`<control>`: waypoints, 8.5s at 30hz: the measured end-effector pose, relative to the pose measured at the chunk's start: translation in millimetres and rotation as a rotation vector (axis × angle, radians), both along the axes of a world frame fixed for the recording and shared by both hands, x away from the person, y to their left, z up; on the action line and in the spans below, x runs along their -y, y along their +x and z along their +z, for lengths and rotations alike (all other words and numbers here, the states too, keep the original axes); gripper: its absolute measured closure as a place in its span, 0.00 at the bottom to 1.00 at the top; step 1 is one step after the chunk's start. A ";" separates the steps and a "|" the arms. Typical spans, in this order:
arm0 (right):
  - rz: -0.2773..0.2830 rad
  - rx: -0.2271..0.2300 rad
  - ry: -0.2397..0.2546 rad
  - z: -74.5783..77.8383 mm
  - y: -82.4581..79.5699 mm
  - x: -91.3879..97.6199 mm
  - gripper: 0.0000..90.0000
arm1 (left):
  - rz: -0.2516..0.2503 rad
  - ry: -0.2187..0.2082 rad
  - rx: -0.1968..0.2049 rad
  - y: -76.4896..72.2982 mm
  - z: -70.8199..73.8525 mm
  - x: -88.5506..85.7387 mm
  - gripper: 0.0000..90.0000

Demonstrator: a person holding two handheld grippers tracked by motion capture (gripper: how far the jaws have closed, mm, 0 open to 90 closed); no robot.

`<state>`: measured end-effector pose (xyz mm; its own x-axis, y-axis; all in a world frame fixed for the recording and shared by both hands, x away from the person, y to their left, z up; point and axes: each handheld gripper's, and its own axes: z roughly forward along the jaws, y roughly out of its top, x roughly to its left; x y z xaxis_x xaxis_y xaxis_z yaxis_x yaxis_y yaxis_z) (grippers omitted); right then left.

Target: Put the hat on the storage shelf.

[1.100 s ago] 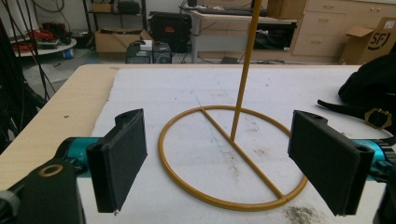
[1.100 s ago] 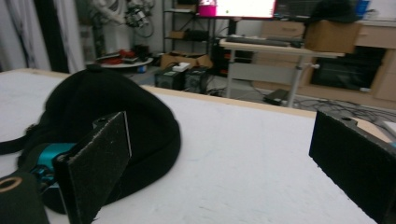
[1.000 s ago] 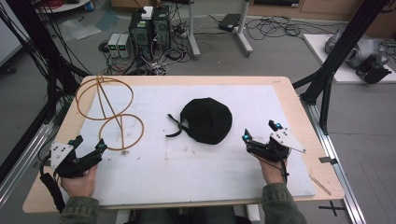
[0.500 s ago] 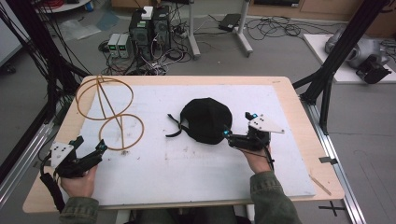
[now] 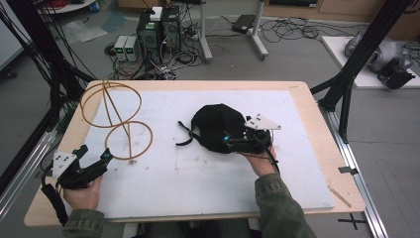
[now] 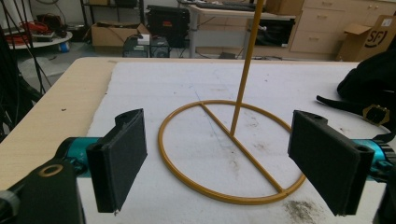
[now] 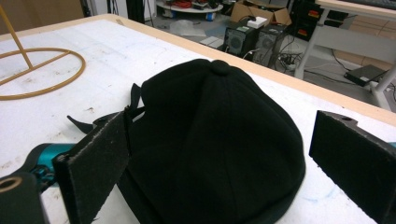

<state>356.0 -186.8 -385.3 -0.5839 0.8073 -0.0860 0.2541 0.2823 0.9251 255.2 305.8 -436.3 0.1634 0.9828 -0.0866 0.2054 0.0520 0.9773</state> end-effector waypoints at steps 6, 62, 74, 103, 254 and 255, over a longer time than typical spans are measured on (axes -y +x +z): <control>-0.020 -0.021 -0.038 -4.4 5.5 -15.0 0.05 | 0.001 -0.008 0.004 0.2 0.1 -1.2 0.22; -0.271 0.012 0.144 -30.4 4.8 -40.4 0.97 | -0.002 -0.029 0.009 1.2 -1.0 -8.4 0.22; -0.245 0.084 0.211 -14.7 -1.8 -31.6 0.97 | -0.019 -0.041 0.023 1.2 -1.5 -6.6 0.22; -0.101 0.381 0.411 65.4 -9.7 -57.1 0.97 | -0.015 -0.047 0.023 0.7 -1.4 -8.3 0.22; 0.212 0.143 0.440 95.1 14.7 -241.7 0.12 | -0.025 -0.071 0.015 -1.3 -2.9 -10.7 0.22; 0.207 0.153 0.434 95.9 15.0 -237.7 0.12 | -0.026 -0.071 0.015 -1.2 -3.0 -10.5 0.22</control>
